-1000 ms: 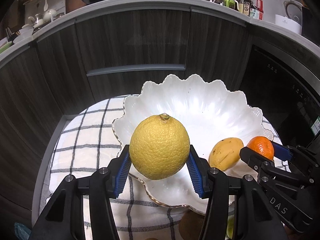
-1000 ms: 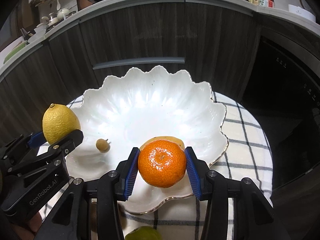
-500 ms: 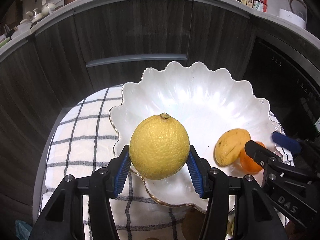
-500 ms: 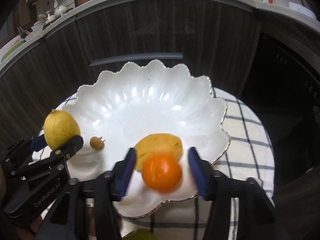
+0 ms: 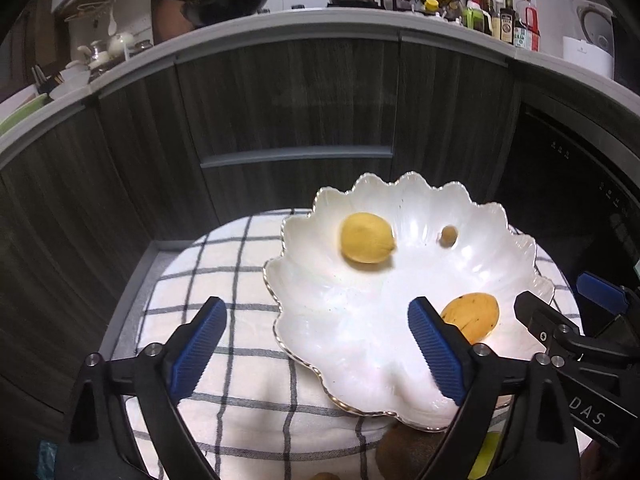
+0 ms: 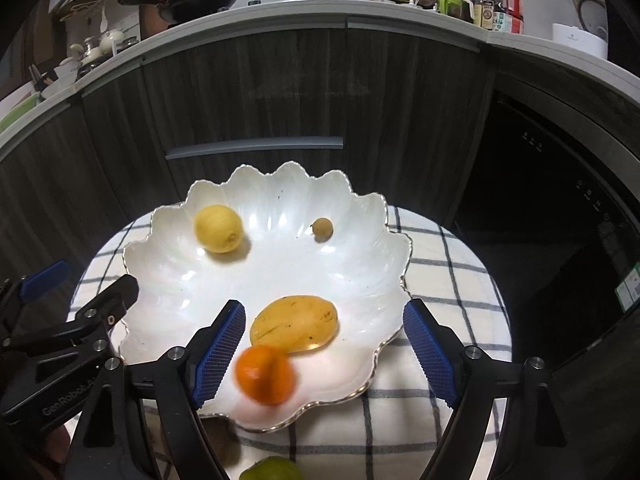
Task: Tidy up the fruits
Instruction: 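Open both grippers to drop the lemon and tangerine into the bowl, then withdraw both tools back from the bowl, then grasp the tangerine with the left gripper while the right grasps a dark cherry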
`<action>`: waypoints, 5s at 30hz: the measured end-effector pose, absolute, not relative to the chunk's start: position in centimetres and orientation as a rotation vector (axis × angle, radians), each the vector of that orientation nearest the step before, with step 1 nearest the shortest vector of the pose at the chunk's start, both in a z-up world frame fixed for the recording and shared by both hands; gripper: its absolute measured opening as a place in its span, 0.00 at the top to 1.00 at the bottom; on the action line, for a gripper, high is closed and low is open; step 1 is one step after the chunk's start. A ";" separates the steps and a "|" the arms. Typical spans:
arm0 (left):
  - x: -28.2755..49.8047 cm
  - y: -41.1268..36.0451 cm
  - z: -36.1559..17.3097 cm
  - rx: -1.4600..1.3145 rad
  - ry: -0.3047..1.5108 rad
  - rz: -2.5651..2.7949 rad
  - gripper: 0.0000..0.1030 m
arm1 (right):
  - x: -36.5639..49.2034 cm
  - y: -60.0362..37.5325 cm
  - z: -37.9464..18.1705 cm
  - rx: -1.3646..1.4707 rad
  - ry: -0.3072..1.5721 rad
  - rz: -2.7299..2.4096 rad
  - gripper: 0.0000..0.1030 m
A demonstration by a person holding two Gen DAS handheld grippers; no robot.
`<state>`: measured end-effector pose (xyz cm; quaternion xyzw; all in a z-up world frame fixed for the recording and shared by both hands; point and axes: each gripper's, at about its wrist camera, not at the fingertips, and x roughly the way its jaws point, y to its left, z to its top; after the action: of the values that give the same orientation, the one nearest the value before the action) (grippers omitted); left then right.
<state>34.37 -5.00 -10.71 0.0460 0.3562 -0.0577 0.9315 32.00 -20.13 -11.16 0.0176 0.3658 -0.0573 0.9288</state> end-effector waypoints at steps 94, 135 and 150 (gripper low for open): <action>19.1 -8.6 -20.2 0.121 0.940 -0.264 0.42 | 15.9 -24.0 -18.3 0.094 0.922 -0.209 0.19; 17.3 1.5 -16.5 0.072 0.894 -0.089 0.55 | 16.8 -14.7 -18.7 0.006 0.943 -0.080 0.34; 17.5 3.1 -17.2 0.044 0.911 -0.059 0.55 | 17.0 -12.8 -20.8 -0.005 1.001 -0.031 0.65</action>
<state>17.51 3.14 -17.24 0.0211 0.4400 -0.0286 0.8973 17.00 -12.83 -20.80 -0.0024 0.4799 -0.0149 0.8772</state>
